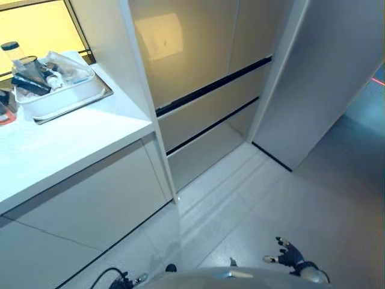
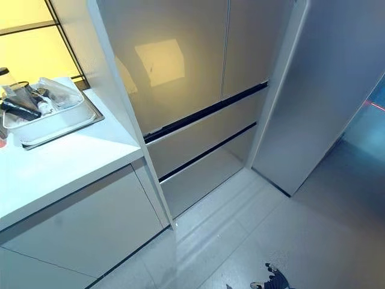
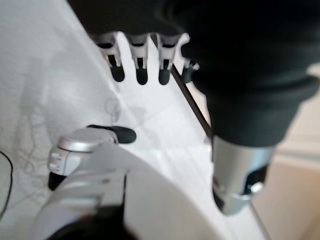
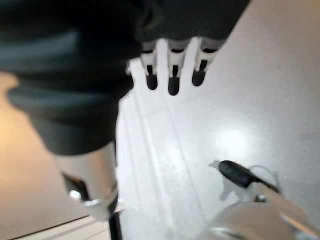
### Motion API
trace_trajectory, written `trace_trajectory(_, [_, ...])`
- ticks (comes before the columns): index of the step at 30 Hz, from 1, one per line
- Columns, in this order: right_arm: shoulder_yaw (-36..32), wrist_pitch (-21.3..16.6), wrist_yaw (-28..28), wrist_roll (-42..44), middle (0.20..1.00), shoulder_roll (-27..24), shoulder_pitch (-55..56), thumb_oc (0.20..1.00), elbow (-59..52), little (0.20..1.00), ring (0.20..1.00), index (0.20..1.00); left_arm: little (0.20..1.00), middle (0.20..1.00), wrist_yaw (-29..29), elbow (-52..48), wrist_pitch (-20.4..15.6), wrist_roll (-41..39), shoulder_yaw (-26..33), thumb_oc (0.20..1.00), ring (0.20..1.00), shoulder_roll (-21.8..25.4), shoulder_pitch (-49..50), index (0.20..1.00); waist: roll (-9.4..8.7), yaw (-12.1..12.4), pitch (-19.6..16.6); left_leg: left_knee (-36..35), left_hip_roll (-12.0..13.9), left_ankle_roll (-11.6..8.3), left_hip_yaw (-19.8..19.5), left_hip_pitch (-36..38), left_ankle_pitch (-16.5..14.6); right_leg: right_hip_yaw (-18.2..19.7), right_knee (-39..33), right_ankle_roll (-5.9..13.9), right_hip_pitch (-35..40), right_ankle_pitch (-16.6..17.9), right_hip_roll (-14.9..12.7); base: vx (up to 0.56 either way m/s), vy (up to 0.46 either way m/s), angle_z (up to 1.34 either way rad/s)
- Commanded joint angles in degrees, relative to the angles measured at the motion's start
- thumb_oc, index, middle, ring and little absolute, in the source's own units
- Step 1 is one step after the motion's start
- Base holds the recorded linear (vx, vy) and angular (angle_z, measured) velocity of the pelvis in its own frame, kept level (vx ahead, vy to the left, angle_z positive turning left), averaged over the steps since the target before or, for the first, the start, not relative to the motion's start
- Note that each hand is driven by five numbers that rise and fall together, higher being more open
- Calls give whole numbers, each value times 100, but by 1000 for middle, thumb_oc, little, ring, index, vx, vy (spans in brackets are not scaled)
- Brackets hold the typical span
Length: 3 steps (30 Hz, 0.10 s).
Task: Take the drinks into the refrigerator
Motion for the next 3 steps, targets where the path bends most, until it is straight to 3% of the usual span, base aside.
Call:
trace_trajectory(1, [-69, 116, -19, 338, 1000, 50, -416, 1000, 371, 1000, 1000, 1000, 1000, 1000, 24, 34, -17, -299, 55, 1000, 1000, -101, -504, 1000, -103, -63, 199, 83, -580, 581, 102, 106, -524, -79, 61, 26, 103, -320, 125, -21, -4, -4])
trace_trajectory(3, [-73, 176, -50, 371, 1000, 90, -516, 1000, 537, 1000, 1000, 1000, 1000, 1000, 62, 7, -21, 63, -169, 1000, 1000, -72, -574, 1000, -88, -55, 182, 71, -574, 573, 111, 113, -510, -106, 61, 29, 126, -337, 128, -12, -4, -2])
